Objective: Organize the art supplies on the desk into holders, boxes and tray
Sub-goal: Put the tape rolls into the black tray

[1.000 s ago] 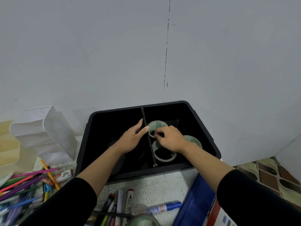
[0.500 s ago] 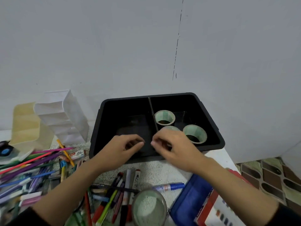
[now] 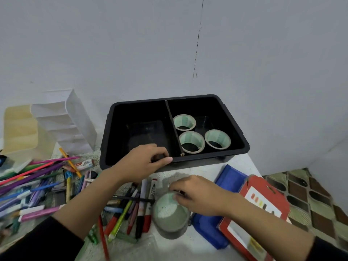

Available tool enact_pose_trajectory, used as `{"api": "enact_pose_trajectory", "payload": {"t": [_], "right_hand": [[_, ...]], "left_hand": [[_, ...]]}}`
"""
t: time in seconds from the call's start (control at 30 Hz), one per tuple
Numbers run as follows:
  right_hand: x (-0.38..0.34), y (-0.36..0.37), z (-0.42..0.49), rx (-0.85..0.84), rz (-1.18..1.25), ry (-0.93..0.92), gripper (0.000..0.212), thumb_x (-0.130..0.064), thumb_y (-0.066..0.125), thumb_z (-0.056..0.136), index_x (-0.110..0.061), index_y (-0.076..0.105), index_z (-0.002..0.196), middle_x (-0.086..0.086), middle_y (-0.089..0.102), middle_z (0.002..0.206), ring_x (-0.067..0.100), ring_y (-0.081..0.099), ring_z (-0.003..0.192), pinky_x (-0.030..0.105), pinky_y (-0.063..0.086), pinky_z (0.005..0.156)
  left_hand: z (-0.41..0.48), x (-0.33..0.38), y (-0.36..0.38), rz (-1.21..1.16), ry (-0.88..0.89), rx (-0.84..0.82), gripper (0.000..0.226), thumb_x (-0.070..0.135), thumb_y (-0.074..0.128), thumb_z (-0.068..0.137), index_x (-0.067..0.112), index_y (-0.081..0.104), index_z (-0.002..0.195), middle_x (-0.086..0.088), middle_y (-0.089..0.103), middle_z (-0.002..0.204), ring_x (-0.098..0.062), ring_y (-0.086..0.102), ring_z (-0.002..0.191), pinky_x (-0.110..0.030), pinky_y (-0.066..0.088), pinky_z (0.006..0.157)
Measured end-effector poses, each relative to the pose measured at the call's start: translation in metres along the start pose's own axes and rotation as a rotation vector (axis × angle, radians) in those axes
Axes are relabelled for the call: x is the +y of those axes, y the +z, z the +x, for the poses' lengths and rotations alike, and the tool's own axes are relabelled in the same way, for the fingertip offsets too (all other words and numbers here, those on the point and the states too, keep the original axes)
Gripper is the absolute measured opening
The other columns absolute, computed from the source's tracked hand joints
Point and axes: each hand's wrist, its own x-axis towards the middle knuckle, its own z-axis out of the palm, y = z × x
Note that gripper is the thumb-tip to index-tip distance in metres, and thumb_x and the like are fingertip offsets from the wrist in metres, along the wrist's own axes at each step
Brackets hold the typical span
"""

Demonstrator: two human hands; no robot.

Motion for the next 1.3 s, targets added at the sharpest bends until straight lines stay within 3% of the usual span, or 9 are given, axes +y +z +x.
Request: {"api": "enact_pose_trajectory", "payload": {"t": [0.3, 0.37, 0.47, 0.6, 0.73, 0.87, 0.97, 1.1, 1.3], "right_hand": [[0.027, -0.087, -0.007, 0.405, 0.326, 0.19, 0.013, -0.022, 0.058, 0.1, -0.03, 0.067, 0.095, -0.015, 0.066, 0.086, 0.009, 0.063, 0.083, 0.03, 0.051, 0.072], [0.041, -0.104, -0.004, 0.524, 0.381, 0.27, 0.013, -0.021, 0.059, 0.1, -0.026, 0.07, 0.096, -0.013, 0.068, 0.089, 0.009, 0.064, 0.086, 0.028, 0.052, 0.072], [0.062, -0.122, 0.006, 0.703, 0.394, 0.375, 0.014, -0.017, 0.057, 0.1, -0.021, 0.069, 0.093, 0.002, 0.07, 0.093, 0.017, 0.066, 0.084, 0.023, 0.054, 0.064], [0.096, -0.141, 0.024, 0.841, 0.269, 0.502, 0.014, -0.011, 0.051, 0.099, -0.014, 0.065, 0.102, 0.004, 0.064, 0.082, 0.012, 0.057, 0.065, 0.01, 0.043, 0.056], [0.134, -0.157, 0.043, 0.798, -0.026, 0.589, 0.027, -0.005, 0.042, 0.096, -0.01, 0.056, 0.119, 0.004, 0.058, 0.085, 0.023, 0.053, 0.078, 0.034, 0.039, 0.067], [0.155, -0.155, 0.066, 0.647, -0.192, 0.621, 0.035, 0.002, 0.04, 0.091, -0.008, 0.051, 0.122, 0.012, 0.053, 0.095, 0.031, 0.052, 0.082, 0.037, 0.041, 0.067], [0.16, -0.147, 0.079, 0.463, -0.257, 0.598, 0.041, 0.005, 0.047, 0.083, -0.007, 0.05, 0.122, 0.012, 0.054, 0.097, 0.028, 0.049, 0.079, 0.035, 0.038, 0.065], [0.163, -0.129, 0.088, 0.308, -0.397, 0.566, 0.021, 0.007, 0.055, 0.078, -0.006, 0.053, 0.095, 0.007, 0.047, 0.089, 0.03, 0.052, 0.079, 0.035, 0.035, 0.062], [0.178, -0.115, 0.088, 0.249, -0.481, 0.552, 0.021, 0.01, 0.052, 0.078, -0.003, 0.059, 0.092, 0.011, 0.058, 0.096, 0.029, 0.054, 0.093, 0.035, 0.037, 0.065]], "left_hand": [[0.015, 0.008, -0.003, -0.155, -0.044, 0.05, 0.053, 0.076, 0.033, 0.085, 0.03, 0.06, 0.086, 0.004, 0.06, 0.069, -0.012, 0.055, 0.062, -0.041, 0.047, 0.063], [0.02, 0.011, -0.001, -0.211, -0.058, 0.133, 0.042, 0.069, 0.039, 0.089, 0.031, 0.055, 0.086, 0.004, 0.058, 0.068, -0.013, 0.053, 0.061, -0.042, 0.048, 0.063], [0.037, 0.014, 0.004, -0.208, -0.059, 0.213, 0.015, 0.051, 0.052, 0.098, 0.036, 0.054, 0.103, 0.006, 0.058, 0.082, -0.012, 0.055, 0.07, -0.037, 0.051, 0.068], [0.068, 0.013, 0.009, -0.176, -0.113, 0.202, 0.052, 0.058, 0.047, 0.097, 0.036, 0.04, 0.144, 0.012, 0.047, 0.114, -0.005, 0.056, 0.084, -0.026, 0.05, 0.08], [0.091, 0.009, 0.017, -0.208, -0.211, 0.16, 0.069, 0.06, 0.045, 0.097, 0.033, 0.024, 0.157, 0.001, 0.03, 0.149, -0.02, 0.054, 0.117, -0.036, 0.047, 0.101], [0.094, 0.005, 0.025, -0.242, -0.206, 0.171, 0.057, 0.053, 0.045, 0.101, 0.037, 0.029, 0.153, 0.002, 0.017, 0.159, -0.024, 0.038, 0.14, -0.032, 0.037, 0.111], [0.092, 0.002, 0.027, -0.264, -0.204, 0.179, 0.049, 0.052, 0.045, 0.101, 0.041, 0.034, 0.147, 0.002, 0.017, 0.159, -0.024, 0.038, 0.141, -0.034, 0.037, 0.112], [0.094, 0.001, 0.028, -0.252, -0.193, 0.197, 0.046, 0.052, 0.046, 0.1, 0.041, 0.037, 0.145, 0.003, 0.02, 0.156, -0.024, 0.04, 0.138, -0.036, 0.039, 0.11], [0.096, 0.0, 0.029, -0.277, -0.192, 0.231, 0.05, 0.056, 0.051, 0.097, 0.042, 0.038, 0.143, 0.004, 0.032, 0.147, -0.021, 0.056, 0.116, -0.034, 0.047, 0.1]]}}
